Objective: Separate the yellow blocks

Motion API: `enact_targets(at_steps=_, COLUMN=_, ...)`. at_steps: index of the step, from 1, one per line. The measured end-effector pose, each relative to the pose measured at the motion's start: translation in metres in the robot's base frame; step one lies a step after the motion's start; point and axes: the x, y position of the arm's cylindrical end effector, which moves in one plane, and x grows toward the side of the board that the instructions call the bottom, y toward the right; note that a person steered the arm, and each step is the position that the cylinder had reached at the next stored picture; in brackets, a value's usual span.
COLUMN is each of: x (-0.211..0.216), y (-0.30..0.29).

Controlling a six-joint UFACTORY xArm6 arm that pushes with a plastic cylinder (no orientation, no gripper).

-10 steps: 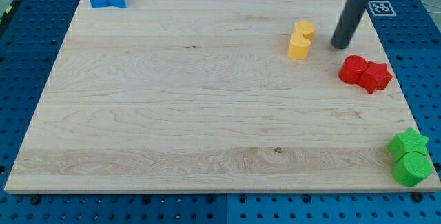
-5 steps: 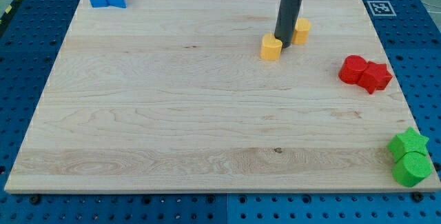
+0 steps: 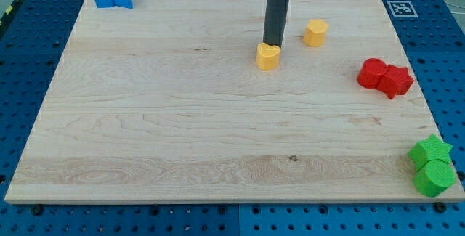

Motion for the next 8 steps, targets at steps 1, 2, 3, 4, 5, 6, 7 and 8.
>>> enact_targets(at_steps=1, x=0.007, y=0.005)
enact_targets(at_steps=2, x=0.016, y=0.005)
enact_targets(at_steps=3, x=0.022, y=0.005)
enact_targets(at_steps=4, x=0.025, y=-0.003)
enact_targets(at_steps=5, x=0.025, y=-0.019)
enact_targets(at_steps=6, x=0.025, y=-0.021)
enact_targets(at_steps=7, x=0.026, y=-0.024)
enact_targets(at_steps=8, x=0.036, y=-0.014)
